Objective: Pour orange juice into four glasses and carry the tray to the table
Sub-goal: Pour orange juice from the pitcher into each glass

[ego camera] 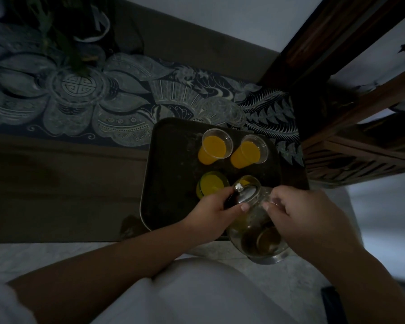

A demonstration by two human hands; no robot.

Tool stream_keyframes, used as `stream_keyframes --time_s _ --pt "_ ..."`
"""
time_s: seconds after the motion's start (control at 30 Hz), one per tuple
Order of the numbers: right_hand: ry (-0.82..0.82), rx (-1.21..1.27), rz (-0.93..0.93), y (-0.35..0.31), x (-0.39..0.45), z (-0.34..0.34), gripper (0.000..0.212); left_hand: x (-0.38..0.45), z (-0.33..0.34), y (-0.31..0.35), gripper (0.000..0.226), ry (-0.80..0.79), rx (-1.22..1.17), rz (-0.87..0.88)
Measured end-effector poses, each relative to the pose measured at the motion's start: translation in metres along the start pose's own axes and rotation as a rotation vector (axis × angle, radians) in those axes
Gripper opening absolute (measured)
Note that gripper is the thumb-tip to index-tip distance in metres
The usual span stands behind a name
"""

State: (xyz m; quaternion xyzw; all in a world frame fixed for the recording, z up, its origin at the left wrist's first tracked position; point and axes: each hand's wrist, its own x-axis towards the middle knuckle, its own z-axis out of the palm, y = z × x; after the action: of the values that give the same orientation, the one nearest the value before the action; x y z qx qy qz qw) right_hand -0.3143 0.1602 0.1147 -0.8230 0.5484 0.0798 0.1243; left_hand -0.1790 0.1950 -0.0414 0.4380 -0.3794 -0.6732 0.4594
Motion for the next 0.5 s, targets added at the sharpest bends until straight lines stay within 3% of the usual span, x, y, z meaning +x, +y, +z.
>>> stream_keyframes --time_s 0.5 --pt "-0.003 0.123 0.096 0.016 -0.021 0.025 0.026 -0.011 0.002 -0.001 0.026 0.001 0.181 0.044"
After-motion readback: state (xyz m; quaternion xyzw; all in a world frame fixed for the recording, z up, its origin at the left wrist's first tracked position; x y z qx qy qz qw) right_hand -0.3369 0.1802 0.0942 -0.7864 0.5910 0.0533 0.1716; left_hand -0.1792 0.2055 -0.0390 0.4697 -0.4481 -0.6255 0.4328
